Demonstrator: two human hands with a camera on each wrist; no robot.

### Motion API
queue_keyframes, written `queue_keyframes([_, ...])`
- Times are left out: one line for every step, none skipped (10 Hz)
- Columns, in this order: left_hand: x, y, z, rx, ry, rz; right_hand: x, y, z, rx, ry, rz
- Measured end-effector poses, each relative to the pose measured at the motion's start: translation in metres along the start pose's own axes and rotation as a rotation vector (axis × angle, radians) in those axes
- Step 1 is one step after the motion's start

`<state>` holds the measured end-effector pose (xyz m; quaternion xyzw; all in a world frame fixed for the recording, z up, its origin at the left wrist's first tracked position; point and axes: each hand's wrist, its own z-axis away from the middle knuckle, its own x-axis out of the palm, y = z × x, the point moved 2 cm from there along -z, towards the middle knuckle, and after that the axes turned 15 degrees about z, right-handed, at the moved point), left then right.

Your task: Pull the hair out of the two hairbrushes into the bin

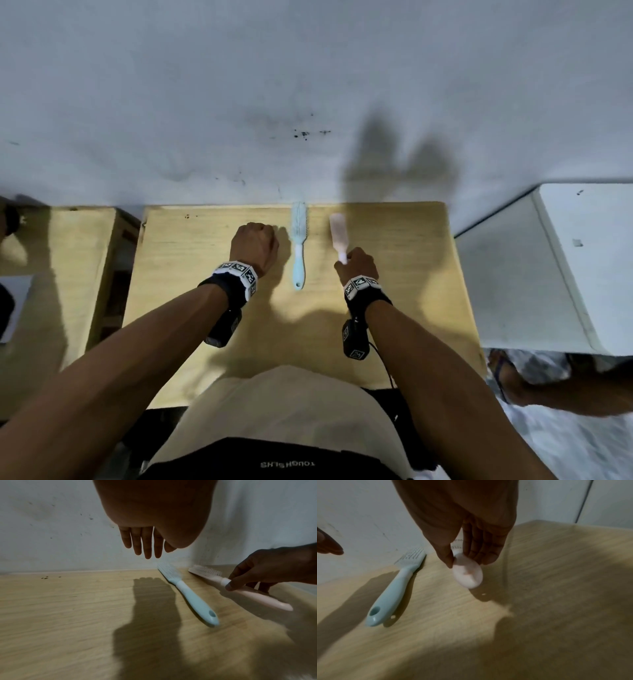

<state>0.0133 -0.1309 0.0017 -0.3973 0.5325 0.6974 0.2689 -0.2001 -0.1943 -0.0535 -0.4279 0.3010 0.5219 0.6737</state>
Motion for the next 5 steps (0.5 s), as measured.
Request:
queue_keyframes([-0.005, -0.002, -0.013, -0.026, 0.048, 0.022, -0.001, -0.012, -0.018, -0.012, -0.024, 0.033])
queue_keyframes([-0.007, -0.003, -0.024, -0.051, 0.066, 0.034, -0.002, -0.02, -0.029, -0.039, -0.03, 0.035])
queue_keyframes([-0.006, -0.005, -0.03, -0.073, 0.07, 0.036, 0.004, -0.022, -0.037, -0.071, -0.012, 0.016])
queue_keyframes([-0.004, -0.003, -0.033, -0.084, 0.059, 0.037, -0.004, -0.023, -0.036, -0.059, -0.01, 0.05])
queue_keyframes([0.004, -0.007, -0.034, -0.096, 0.037, 0.035, -0.006, -0.014, -0.039, -0.04, 0.03, 0.1])
